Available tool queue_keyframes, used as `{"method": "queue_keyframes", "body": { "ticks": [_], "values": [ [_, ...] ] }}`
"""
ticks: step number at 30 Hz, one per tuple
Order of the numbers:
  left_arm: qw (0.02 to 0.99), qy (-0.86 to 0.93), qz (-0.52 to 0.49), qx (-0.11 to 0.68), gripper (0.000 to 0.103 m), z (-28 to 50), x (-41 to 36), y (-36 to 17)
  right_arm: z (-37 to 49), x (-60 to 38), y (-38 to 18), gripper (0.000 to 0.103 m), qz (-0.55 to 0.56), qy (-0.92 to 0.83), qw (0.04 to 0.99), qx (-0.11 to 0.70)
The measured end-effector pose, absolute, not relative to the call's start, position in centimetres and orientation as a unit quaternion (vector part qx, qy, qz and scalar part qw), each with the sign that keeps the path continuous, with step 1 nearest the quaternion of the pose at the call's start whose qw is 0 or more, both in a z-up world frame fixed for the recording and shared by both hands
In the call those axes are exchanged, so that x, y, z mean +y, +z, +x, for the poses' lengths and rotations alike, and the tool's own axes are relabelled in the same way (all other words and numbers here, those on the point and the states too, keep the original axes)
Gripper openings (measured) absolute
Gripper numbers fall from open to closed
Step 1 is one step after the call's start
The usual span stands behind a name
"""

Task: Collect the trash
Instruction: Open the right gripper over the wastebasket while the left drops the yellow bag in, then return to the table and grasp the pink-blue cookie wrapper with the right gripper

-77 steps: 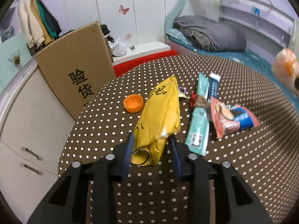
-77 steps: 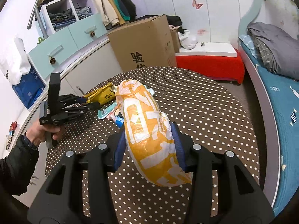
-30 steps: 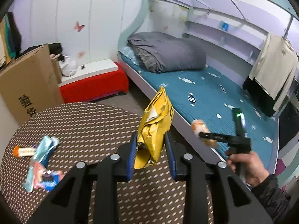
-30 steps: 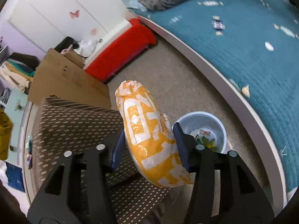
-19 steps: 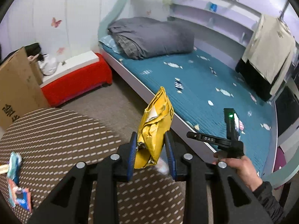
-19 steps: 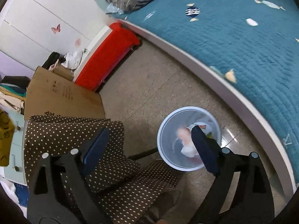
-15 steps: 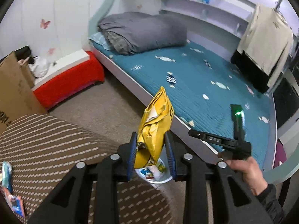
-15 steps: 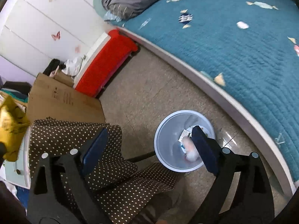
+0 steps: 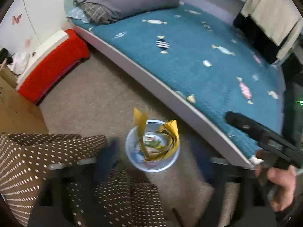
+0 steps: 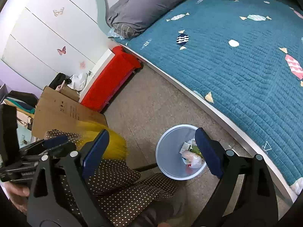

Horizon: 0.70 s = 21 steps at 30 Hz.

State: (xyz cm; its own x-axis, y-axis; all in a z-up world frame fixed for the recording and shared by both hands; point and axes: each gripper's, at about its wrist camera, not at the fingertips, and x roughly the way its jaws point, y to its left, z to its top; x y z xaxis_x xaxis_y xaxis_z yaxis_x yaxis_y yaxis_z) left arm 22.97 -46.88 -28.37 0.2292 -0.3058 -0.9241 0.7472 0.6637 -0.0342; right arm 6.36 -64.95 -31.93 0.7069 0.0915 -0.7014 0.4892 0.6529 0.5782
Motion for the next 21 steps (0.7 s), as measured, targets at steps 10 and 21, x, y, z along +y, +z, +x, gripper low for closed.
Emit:
{"method": "queue_keyframes", "body": {
  "ticks": [10, 21],
  "values": [
    [0.796, -0.337, 0.172, 0.472, 0.092, 22.1, -42.6, -24.5, 6.2, -62.2, -29.9, 0.097, 0.389, -0.119, 0.841, 0.357],
    [0.844, -0.318, 0.137, 0.410, 0.094, 18.2, -36.0, -18.9, 6.5, -55.5, -25.9, 0.097, 0.341, -0.088, 0.862, 0.365]
  ]
}}
